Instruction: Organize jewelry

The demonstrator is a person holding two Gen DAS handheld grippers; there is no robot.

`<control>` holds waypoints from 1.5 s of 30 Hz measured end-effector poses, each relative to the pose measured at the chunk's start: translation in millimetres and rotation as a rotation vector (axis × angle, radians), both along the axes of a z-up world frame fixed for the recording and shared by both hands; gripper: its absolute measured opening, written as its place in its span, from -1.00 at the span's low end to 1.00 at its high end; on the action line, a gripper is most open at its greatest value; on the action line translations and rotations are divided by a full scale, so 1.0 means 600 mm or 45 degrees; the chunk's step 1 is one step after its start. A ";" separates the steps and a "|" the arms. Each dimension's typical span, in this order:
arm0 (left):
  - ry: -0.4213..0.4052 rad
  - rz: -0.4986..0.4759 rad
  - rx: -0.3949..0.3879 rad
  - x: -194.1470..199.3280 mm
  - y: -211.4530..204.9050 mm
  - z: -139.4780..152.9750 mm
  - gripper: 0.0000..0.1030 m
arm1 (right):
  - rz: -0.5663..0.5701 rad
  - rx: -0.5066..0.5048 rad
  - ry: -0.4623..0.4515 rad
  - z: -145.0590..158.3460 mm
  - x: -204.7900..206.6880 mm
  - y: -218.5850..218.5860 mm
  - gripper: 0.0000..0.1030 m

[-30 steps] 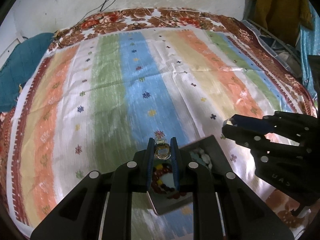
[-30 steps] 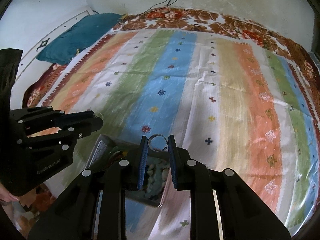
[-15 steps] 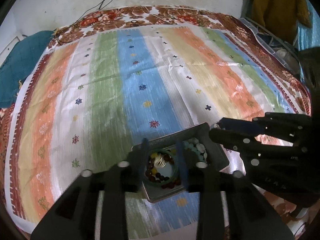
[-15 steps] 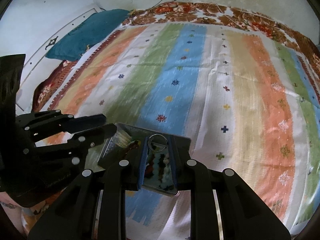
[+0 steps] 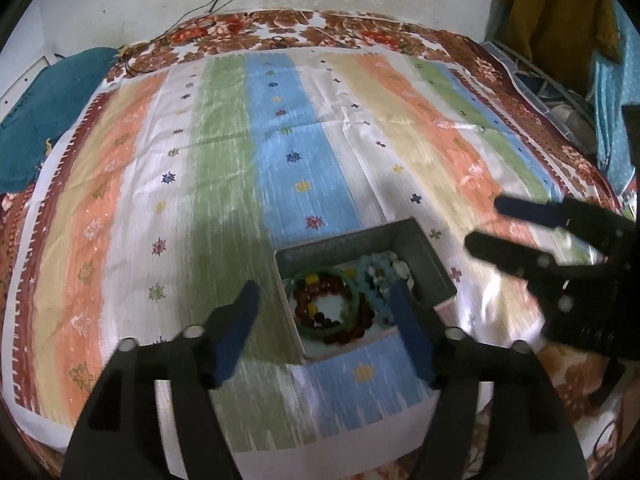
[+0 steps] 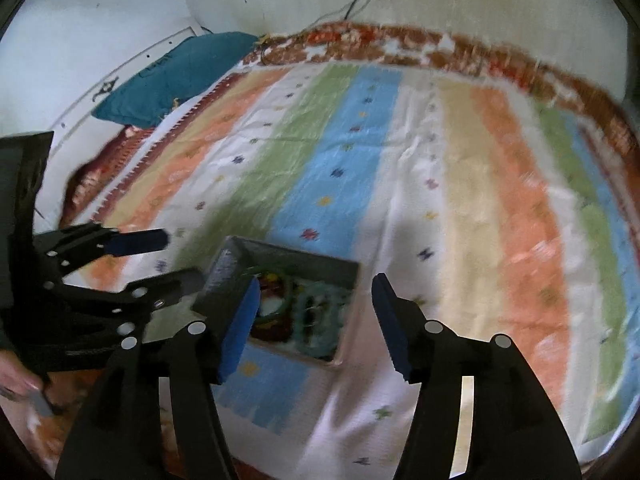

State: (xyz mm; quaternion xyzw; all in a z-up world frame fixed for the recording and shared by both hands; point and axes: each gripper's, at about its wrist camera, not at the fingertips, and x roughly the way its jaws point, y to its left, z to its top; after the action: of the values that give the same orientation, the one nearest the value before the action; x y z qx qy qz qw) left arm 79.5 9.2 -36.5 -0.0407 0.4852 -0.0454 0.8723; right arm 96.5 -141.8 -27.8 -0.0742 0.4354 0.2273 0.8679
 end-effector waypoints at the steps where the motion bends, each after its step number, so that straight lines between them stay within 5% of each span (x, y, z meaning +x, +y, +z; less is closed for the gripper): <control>1: 0.002 -0.008 0.005 -0.004 0.000 -0.002 0.39 | 0.007 -0.007 -0.022 0.004 -0.004 -0.001 0.28; 13: -0.004 -0.016 -0.018 -0.031 0.010 -0.003 0.84 | 0.078 -0.013 -0.045 0.003 -0.019 -0.009 0.69; 30: -0.153 -0.001 0.060 -0.056 0.002 0.025 0.89 | 0.080 0.000 -0.084 0.018 -0.037 -0.019 0.85; 45: -0.154 -0.004 0.083 -0.060 -0.004 0.029 0.89 | 0.077 -0.026 -0.042 0.009 -0.032 -0.018 0.85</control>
State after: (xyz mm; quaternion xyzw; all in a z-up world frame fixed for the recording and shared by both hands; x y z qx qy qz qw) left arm 43.7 6.7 -18.8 -0.0089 0.4329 -0.0333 0.9008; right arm 77.4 -152.8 -22.5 -0.0999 0.4210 0.2477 0.8669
